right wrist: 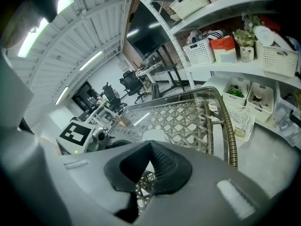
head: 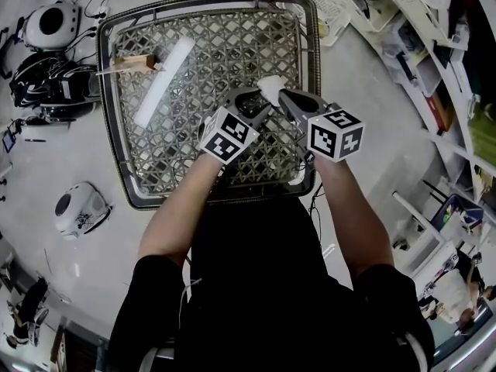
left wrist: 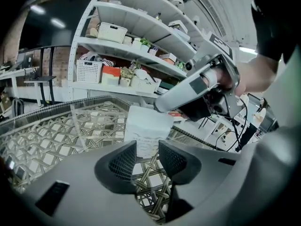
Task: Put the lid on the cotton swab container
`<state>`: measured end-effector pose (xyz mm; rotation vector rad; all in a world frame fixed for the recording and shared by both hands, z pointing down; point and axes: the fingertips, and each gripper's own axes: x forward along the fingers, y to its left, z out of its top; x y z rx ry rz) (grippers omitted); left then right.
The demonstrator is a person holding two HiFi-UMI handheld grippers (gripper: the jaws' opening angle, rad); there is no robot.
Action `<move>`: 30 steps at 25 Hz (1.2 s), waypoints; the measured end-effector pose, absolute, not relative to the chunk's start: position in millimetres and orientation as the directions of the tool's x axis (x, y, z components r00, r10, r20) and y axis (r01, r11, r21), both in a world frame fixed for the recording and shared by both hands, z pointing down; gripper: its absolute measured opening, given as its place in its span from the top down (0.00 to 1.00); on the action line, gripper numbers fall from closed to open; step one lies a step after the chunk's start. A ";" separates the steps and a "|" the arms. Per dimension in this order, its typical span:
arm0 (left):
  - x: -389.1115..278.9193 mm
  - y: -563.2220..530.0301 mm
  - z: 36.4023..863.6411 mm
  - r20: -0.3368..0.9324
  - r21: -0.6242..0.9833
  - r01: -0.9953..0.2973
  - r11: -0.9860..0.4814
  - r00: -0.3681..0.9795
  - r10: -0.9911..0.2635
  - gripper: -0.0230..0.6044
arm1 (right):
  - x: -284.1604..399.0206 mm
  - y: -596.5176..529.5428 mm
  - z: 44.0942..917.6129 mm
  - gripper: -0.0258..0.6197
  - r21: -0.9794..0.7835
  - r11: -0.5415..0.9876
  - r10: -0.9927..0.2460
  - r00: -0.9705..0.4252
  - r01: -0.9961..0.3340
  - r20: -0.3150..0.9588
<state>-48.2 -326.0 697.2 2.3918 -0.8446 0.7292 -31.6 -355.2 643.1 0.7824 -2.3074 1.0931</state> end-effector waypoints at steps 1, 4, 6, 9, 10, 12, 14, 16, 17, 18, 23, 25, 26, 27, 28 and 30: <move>-49.6 -325.9 696.4 0.622 0.272 -0.680 -0.681 0.664 -0.414 0.73 | -32.1 -354.8 643.8 0.95 -0.534 0.523 -0.290 -0.728 -0.664 0.622; -56.1 -324.1 694.1 0.620 0.275 -0.688 -0.672 0.661 -0.423 0.73 | -33.8 -353.2 645.5 0.95 -0.520 0.534 -0.281 -0.721 -0.666 0.634; -62.1 -322.1 692.8 0.620 0.275 -0.693 -0.666 0.657 -0.428 0.73 | -34.7 -352.7 646.7 0.95 -0.512 0.537 -0.277 -0.714 -0.670 0.643; -71.5 -318.5 691.3 0.621 0.273 -0.703 -0.656 0.650 -0.438 0.73 | -35.3 -351.9 648.0 0.95 -0.495 0.547 -0.273 -0.703 -0.675 0.657; -74.3 -317.2 691.2 0.622 0.272 -0.707 -0.653 0.647 -0.441 0.73 | -35.6 -351.3 648.7 0.95 -0.484 0.557 -0.271 -0.699 -0.675 0.662; -79.1 -313.5 691.7 0.624 0.270 -0.713 -0.647 0.642 -0.446 0.73 | -36.6 -349.5 649.8 0.95 -0.452 0.588 -0.270 -0.690 -0.671 0.672; -82.9 -309.6 692.6 0.626 0.269 -0.717 -0.643 0.638 -0.449 0.73 | -37.3 -348.1 650.5 0.95 -0.411 0.620 -0.277 -0.677 -0.668 0.682; -85.5 -306.1 694.1 0.626 0.272 -0.719 -0.639 0.637 -0.450 0.73 | -37.4 -347.9 652.0 0.95 -0.372 0.637 -0.288 -0.656 -0.675 0.697; -86.8 -305.0 694.3 0.623 0.274 -0.721 -0.636 0.637 -0.454 0.73 | -37.5 -348.1 653.2 0.95 -0.353 0.641 -0.292 -0.642 -0.681 0.709; -88.3 -304.6 693.4 0.620 0.275 -0.725 -0.632 0.636 -0.459 0.73 | -37.6 -348.4 654.5 0.95 -0.335 0.645 -0.292 -0.626 -0.687 0.723; -95.3 -299.7 683.7 0.606 0.284 -0.741 -0.608 0.630 -0.485 0.73 | -38.5 -349.6 659.9 0.95 -0.309 0.646 -0.238 -0.569 -0.698 0.787; -97.5 -296.1 680.2 0.601 0.288 -0.744 -0.603 0.631 -0.491 0.74 | -38.3 -350.6 661.2 0.95 -0.333 0.625 -0.211 -0.563 -0.706 0.799; -98.7 -294.2 678.6 0.599 0.289 -0.745 -0.601 0.630 -0.494 0.74 | -38.2 -351.3 661.8 0.95 -0.340 0.618 -0.201 -0.560 -0.709 0.804; -99.9 -292.3 677.1 0.596 0.289 -0.747 -0.598 0.629 -0.498 0.74 | -38.2 -352.0 662.5 0.95 -0.339 0.618 -0.193 -0.554 -0.710 0.810; -101.4 -290.3 675.6 0.594 0.290 -0.750 -0.595 0.628 -0.502 0.74 | -38.2 -352.7 663.2 0.95 -0.330 0.624 -0.188 -0.546 -0.709 0.817; -105.6 -285.9 671.8 0.590 0.292 -0.756 -0.586 0.625 -0.511 0.74 | -38.4 -353.7 664.7 0.95 -0.292 0.647 -0.188 -0.519 -0.704 0.834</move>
